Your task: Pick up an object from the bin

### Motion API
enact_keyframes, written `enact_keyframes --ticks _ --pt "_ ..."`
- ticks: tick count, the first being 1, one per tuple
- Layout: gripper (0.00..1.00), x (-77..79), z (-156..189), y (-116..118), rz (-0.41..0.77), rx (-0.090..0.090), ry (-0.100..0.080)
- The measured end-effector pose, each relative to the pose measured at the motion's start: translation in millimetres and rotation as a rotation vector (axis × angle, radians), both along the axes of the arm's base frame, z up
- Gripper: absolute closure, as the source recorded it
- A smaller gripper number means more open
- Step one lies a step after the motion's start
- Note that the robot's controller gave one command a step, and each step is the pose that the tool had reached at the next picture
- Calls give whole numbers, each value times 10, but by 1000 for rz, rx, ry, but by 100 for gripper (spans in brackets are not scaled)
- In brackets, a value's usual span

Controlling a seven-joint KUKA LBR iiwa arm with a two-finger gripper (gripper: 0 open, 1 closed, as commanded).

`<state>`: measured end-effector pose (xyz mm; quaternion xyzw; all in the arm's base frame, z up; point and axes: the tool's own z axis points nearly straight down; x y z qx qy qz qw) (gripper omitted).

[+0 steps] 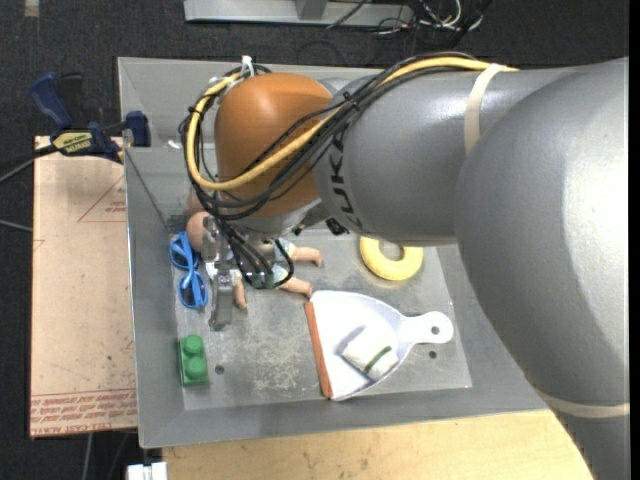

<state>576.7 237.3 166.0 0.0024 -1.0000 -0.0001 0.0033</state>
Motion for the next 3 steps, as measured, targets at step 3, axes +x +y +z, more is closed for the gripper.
enact_keyframes --ticks 3 --pt "0 481 -533 -858 -207 5 -5"
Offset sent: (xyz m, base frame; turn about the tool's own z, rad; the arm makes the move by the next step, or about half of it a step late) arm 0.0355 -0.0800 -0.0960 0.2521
